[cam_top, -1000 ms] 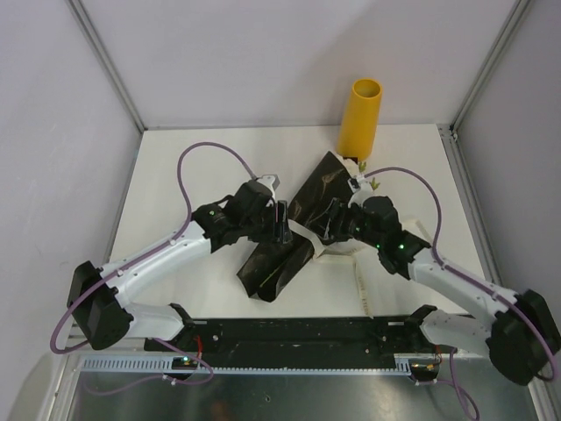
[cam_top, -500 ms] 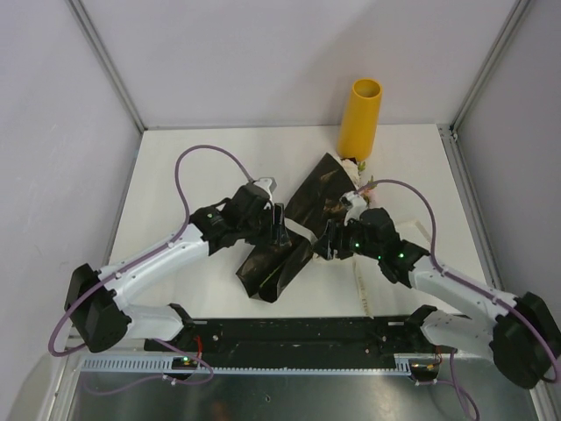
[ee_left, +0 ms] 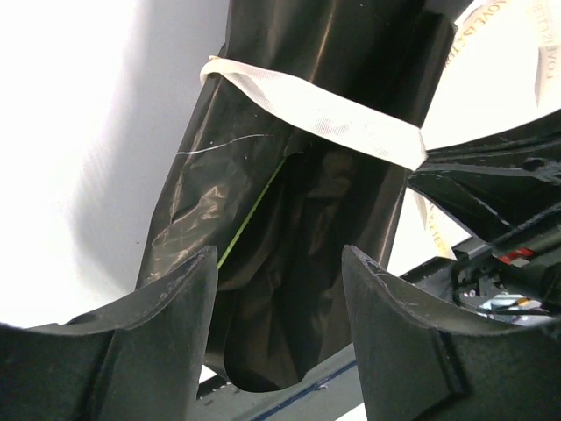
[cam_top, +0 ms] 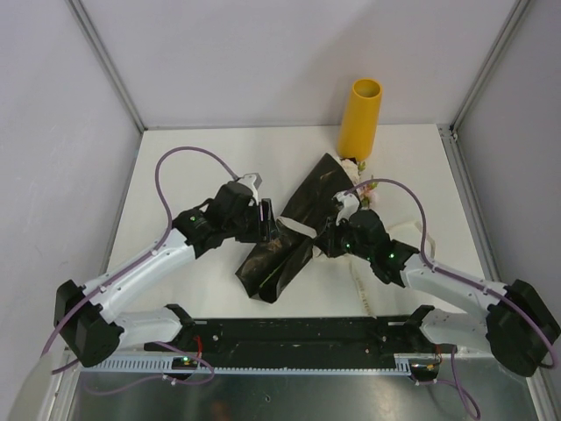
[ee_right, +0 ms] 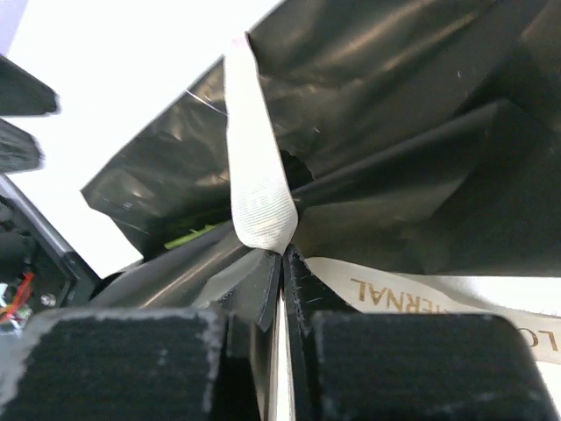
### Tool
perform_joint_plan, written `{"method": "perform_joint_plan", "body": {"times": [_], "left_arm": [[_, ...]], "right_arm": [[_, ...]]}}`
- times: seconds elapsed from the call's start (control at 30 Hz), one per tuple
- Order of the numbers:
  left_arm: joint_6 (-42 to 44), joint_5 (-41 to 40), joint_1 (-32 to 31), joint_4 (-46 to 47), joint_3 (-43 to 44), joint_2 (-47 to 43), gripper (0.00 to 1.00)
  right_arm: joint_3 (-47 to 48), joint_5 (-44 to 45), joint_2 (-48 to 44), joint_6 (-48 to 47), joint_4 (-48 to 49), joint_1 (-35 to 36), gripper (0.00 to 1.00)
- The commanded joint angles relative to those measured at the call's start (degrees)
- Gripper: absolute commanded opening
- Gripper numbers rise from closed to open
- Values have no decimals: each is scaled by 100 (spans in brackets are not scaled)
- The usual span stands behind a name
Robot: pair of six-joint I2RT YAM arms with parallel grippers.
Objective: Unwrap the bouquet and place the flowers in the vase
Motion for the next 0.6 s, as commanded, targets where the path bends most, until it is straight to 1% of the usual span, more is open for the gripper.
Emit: {"method": "perform_joint_plan", "body": {"times": [0.0, 0.1, 0.13, 0.2, 0.27, 0.47, 0.57], "left_arm": [[-135, 713, 247, 162, 123, 11, 64], [-40, 748, 273, 180, 336, 69, 65], [-12, 706, 279, 182, 411, 79, 65], [10, 675, 287, 189, 514, 124, 66], [2, 781, 303, 191, 629, 228, 66], [-24, 919, 302, 229, 951, 630, 68], [213, 945, 303, 281, 1129, 723, 69]], "right_arm": [[528, 411, -522, 19, 114, 142, 2], [679, 442, -449, 51, 151, 171, 10], [737, 460, -373, 50, 131, 173, 11], [867, 332, -194, 8, 145, 171, 4], [961, 118, -50, 39, 274, 179, 1], [1282, -143, 108, 341, 630, 195, 0], [1535, -298, 222, 459, 647, 184, 0]]}}
